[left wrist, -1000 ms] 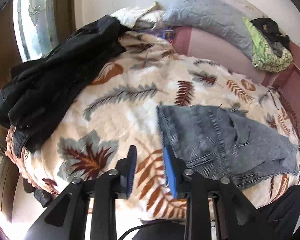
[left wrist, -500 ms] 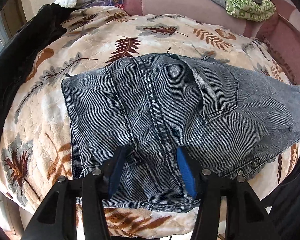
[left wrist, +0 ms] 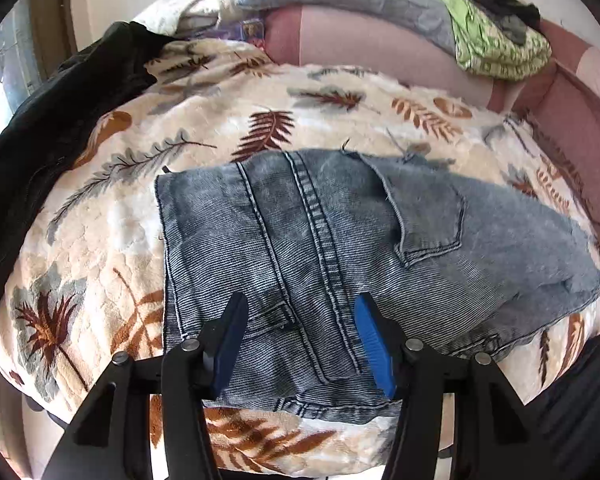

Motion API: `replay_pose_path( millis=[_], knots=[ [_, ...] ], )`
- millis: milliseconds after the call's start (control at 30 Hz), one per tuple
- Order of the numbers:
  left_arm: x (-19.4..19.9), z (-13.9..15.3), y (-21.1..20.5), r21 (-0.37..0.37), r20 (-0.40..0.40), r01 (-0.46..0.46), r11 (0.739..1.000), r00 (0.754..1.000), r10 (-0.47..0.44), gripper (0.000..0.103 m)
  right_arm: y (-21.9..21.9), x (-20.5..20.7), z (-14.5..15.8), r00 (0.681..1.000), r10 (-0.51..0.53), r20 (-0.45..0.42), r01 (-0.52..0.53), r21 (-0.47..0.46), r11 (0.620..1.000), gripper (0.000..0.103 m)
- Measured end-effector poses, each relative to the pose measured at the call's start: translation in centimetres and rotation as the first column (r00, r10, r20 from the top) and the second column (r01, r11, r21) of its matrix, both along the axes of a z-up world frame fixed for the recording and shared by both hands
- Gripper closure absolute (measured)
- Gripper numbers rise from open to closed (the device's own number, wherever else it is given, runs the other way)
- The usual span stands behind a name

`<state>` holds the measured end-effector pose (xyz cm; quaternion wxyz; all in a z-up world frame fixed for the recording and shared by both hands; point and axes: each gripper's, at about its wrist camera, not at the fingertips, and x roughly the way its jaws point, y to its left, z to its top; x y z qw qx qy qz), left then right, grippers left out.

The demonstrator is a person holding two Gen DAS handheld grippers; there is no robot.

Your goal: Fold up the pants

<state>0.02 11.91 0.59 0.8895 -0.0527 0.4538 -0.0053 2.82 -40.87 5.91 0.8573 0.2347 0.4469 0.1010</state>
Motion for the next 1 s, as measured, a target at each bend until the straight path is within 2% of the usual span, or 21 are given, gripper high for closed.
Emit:
replay_pose_path(
  millis=[33, 100, 167, 267, 300, 367, 500, 567, 633, 733, 800, 833, 867, 900, 1000],
  knots=[
    [-0.6, 0.4, 0.1, -0.025, 0.018, -0.028, 0.999, 0.999, 0.028, 0.046, 1.7, -0.5, -0.7, 0.999, 0.037, -0.015, -0.035, 0.080, 0.996, 0.035],
    [-1.6, 0.7, 0.9, -0.114, 0.021, -0.087, 0.990, 0.996, 0.090, 0.046, 5.2, -1.0, -2.4, 0.995, 0.093, -0.044, -0.084, 0.171, 0.982, 0.035],
    [-2.6, 0.6, 2.3, -0.245, -0.017, -0.180, 0.953, 0.983, 0.181, 0.046, 8.3, -0.7, -4.1, 0.989, 0.129, -0.067, -0.112, 0.211, 0.971, 0.035],
    [-4.2, -0.2, 4.3, -0.469, -0.077, -0.270, 0.841, 0.961, 0.266, 0.046, 11.4, -0.3, -6.3, 0.985, 0.141, -0.099, -0.107, 0.287, 0.952, 0.035],
    [-4.7, -0.7, 4.8, -0.534, -0.094, -0.286, 0.796, 0.955, 0.281, 0.046, 12.1, -0.4, -6.8, 0.984, 0.143, -0.106, -0.105, 0.298, 0.949, 0.035],
    [-5.2, -1.6, 5.5, -0.610, -0.128, -0.327, 0.722, 0.940, 0.317, 0.046, 13.4, -0.7, -7.7, 0.981, 0.158, -0.113, -0.116, 0.311, 0.943, 0.035],
    [-4.4, -3.3, 5.4, -0.677, -0.189, -0.368, 0.637, 0.924, 0.333, 0.047, 14.6, -1.0, -8.9, 0.978, 0.166, -0.126, -0.120, 0.311, 0.943, 0.035],
    [-3.8, -3.9, 4.7, -0.700, -0.212, -0.374, 0.608, 0.922, 0.323, 0.047, 14.0, -1.3, -9.3, 0.979, 0.154, -0.131, -0.106, 0.316, 0.943, 0.035],
    [-3.3, -4.2, 3.7, -0.690, -0.218, -0.380, 0.617, 0.921, 0.323, 0.047, 13.1, -1.7, -9.4, 0.981, 0.141, -0.131, -0.091, 0.329, 0.940, 0.035],
    [-2.9, -4.7, 3.3, -0.692, -0.223, -0.402, 0.600, 0.909, 0.353, 0.047, 11.8, -2.1, -9.6, 0.984, 0.123, -0.133, -0.071, 0.340, 0.938, 0.035],
    [-2.6, -4.8, 3.5, -0.676, -0.218, -0.428, 0.600, 0.894, 0.391, 0.050, 11.2, -2.2, -9.8, 0.984, 0.117, -0.134, -0.065, 0.346, 0.936, 0.035],
    [-2.5, -4.7, 3.5, -0.660, -0.209, -0.436, 0.612, 0.889, 0.407, 0.057, 11.1, -2.1, -9.9, 0.984, 0.116, -0.137, -0.062, 0.350, 0.935, 0.035],
    [-2.3, -4.6, 3.5, -0.621, -0.203, -0.450, 0.642, 0.883, 0.423, 0.079, 11.0, -2.1, -10.0, 0.984, 0.115, -0.139, -0.060, 0.352, 0.934, 0.035],
    [-2.0, -4.4, 3.4, -0.580, -0.198, -0.460, 0.672, 0.880, 0.432, 0.092, 10.9, -2.1, -10.2, 0.983, 0.116, -0.139, -0.061, 0.353, 0.934, 0.035],
    [-2.0, -4.2, 3.8, -0.555, -0.176, -0.456, 0.696, 0.882, 0.437, 0.093, 10.7, -2.1, -10.5, 0.983, 0.117, -0.140, -0.060, 0.357, 0.932, 0.035]
  ],
)
